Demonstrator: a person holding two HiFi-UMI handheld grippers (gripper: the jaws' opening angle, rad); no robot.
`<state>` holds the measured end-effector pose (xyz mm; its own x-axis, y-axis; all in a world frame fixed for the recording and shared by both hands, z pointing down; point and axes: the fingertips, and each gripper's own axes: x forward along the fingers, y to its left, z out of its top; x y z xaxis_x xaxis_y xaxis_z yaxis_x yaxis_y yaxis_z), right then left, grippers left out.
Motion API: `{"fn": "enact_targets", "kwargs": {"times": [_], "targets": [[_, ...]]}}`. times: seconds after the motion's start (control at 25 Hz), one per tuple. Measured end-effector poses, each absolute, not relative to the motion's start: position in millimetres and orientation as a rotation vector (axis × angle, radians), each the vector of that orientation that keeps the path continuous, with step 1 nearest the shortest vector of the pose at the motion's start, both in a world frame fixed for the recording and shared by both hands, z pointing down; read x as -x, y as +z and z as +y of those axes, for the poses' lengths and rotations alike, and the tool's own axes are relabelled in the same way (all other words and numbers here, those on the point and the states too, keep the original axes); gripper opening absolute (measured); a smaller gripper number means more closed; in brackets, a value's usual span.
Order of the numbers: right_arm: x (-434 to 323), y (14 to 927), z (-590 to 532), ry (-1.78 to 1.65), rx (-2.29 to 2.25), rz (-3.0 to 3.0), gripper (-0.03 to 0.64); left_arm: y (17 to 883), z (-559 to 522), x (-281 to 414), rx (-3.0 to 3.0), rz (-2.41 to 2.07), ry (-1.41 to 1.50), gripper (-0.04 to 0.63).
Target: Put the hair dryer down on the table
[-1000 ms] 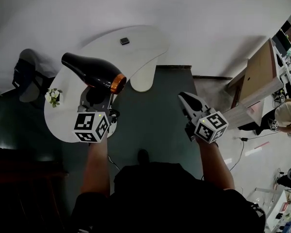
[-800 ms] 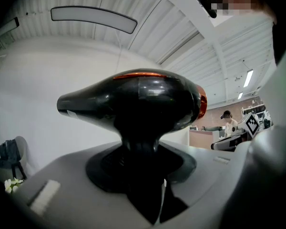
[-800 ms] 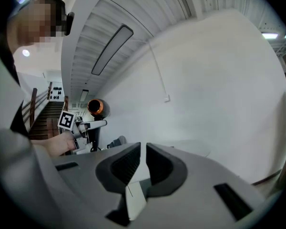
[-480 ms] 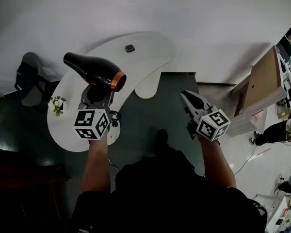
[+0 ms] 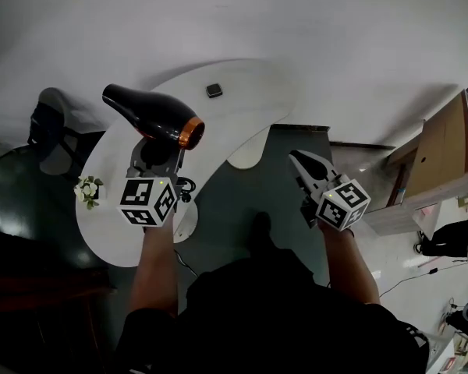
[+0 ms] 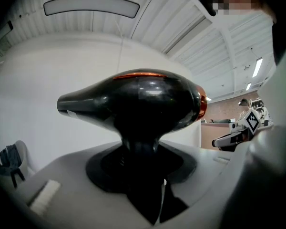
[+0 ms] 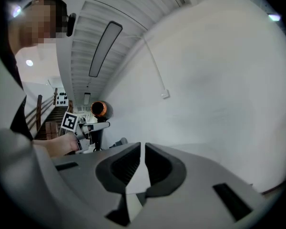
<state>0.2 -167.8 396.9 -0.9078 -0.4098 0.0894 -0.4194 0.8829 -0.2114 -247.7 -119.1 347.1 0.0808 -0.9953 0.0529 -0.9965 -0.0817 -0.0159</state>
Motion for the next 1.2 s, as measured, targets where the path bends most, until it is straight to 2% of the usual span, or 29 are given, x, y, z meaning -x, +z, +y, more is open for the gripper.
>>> {"fn": "enact_targets", "kwargs": {"times": [0.44, 1.2], "targets": [[10, 405, -323, 0.397, -0.529, -3.030, 0.012, 364, -263, 246, -2.233, -2.114, 0.138, 0.175], [72, 394, -423, 0.328, -0.641, -2.979, 0.012, 407, -392, 269, -2.356, -1.930, 0.226, 0.175]]}}
